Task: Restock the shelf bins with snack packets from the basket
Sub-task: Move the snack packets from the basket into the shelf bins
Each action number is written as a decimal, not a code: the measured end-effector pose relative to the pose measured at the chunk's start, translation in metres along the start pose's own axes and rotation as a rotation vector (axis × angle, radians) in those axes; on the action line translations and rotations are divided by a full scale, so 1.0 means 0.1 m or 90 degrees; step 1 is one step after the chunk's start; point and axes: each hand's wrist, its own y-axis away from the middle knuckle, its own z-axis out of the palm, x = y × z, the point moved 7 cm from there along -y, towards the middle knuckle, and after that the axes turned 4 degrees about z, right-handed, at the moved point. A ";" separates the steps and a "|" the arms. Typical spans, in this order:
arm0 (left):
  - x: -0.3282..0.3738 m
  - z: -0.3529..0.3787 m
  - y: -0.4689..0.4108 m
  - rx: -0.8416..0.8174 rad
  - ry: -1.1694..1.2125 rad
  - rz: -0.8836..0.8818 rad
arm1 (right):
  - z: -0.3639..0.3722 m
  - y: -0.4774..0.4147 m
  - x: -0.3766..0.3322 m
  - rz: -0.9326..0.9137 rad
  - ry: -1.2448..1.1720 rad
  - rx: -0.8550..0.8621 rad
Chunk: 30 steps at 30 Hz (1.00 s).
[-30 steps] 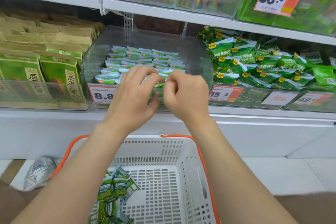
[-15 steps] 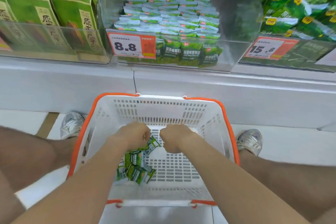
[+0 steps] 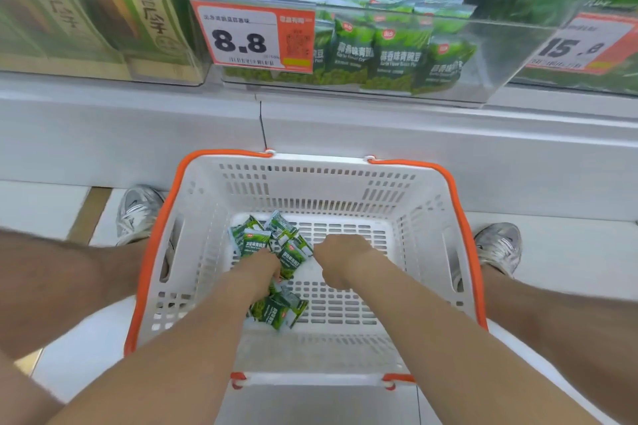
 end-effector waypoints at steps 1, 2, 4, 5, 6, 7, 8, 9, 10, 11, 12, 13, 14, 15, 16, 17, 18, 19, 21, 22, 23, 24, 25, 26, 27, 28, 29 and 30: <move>0.00 -0.05 0.02 0.015 0.018 -0.003 | -0.01 0.00 0.00 0.001 0.003 -0.004; -0.01 -0.11 0.04 0.029 0.045 -0.010 | -0.04 0.00 0.00 0.003 0.003 -0.002; -0.01 -0.28 0.06 0.062 0.109 -0.005 | -0.12 0.02 0.02 0.008 -0.006 0.008; 0.01 -0.39 0.09 0.090 0.145 0.006 | -0.19 0.05 0.03 0.011 -0.019 0.021; 0.04 -0.53 0.13 0.120 0.180 0.025 | -0.27 0.09 0.04 0.007 -0.046 0.030; 0.10 -0.67 0.19 0.148 0.217 0.051 | -0.36 0.12 0.05 -0.004 -0.084 0.051; 0.14 -0.81 0.24 0.168 0.267 0.075 | -0.46 0.17 0.07 -0.016 -0.127 0.072; 0.21 -0.95 0.32 0.176 0.347 0.104 | -0.58 0.24 0.08 -0.034 -0.174 0.102; 0.28 -1.07 0.40 0.172 0.435 0.137 | -0.69 0.31 0.10 -0.044 -0.220 0.131; 0.36 -1.19 0.51 0.161 0.511 0.167 | -0.80 0.40 0.12 -0.050 -0.252 0.160; 0.44 -1.31 0.62 0.159 0.570 0.194 | -0.93 0.50 0.15 -0.049 -0.267 0.181; 0.52 -1.43 0.74 0.168 0.604 0.219 | -1.04 0.59 0.19 -0.045 -0.268 0.202; 0.58 -1.55 0.85 0.178 0.629 0.243 | -1.16 0.70 0.24 -0.037 -0.256 0.221; 0.66 -1.66 0.97 0.183 0.644 0.265 | -1.27 0.80 0.29 -0.029 -0.240 0.239; 0.71 -1.75 1.08 0.181 0.652 0.277 | -1.38 0.90 0.36 -0.019 -0.223 0.253; 0.76 -1.84 1.19 0.175 0.648 0.286 | -1.47 0.99 0.44 -0.009 -0.213 0.260; 0.78 -1.92 1.29 0.172 0.642 0.291 | -1.55 1.08 0.51 0.001 -0.219 0.261; 0.80 -1.98 1.38 0.168 0.636 0.298 | -1.61 1.18 0.57 0.007 -0.240 0.260; 0.83 -2.11 1.54 0.167 0.635 0.316 | -1.71 1.38 0.65 -0.002 -0.311 0.266; 0.86 -2.18 1.62 0.170 0.632 0.326 | -1.75 1.50 0.65 -0.014 -0.341 0.272; 0.90 -2.24 1.70 0.177 0.628 0.329 | -1.80 1.61 0.64 -0.020 -0.352 0.276; 0.94 -2.31 1.77 0.187 0.629 0.332 | -1.84 1.71 0.62 -0.024 -0.351 0.281; 1.00 -2.38 1.85 0.203 0.622 0.335 | -1.90 1.79 0.61 -0.024 -0.334 0.293; 1.04 -2.47 1.92 0.221 0.609 0.339 | -1.97 1.88 0.60 -0.024 -0.306 0.305; 1.09 -2.57 2.00 0.241 0.586 0.345 | -2.06 1.95 0.60 -0.023 -0.286 0.312; 1.13 -2.68 2.07 0.261 0.559 0.355 | -2.15 2.03 0.61 -0.020 -0.276 0.312; 1.18 -2.79 2.16 0.280 0.535 0.371 | -2.25 2.12 0.66 -0.013 -0.271 0.315; 1.22 -2.92 2.25 0.302 0.527 0.386 | -2.37 2.24 0.71 -0.004 -0.277 0.322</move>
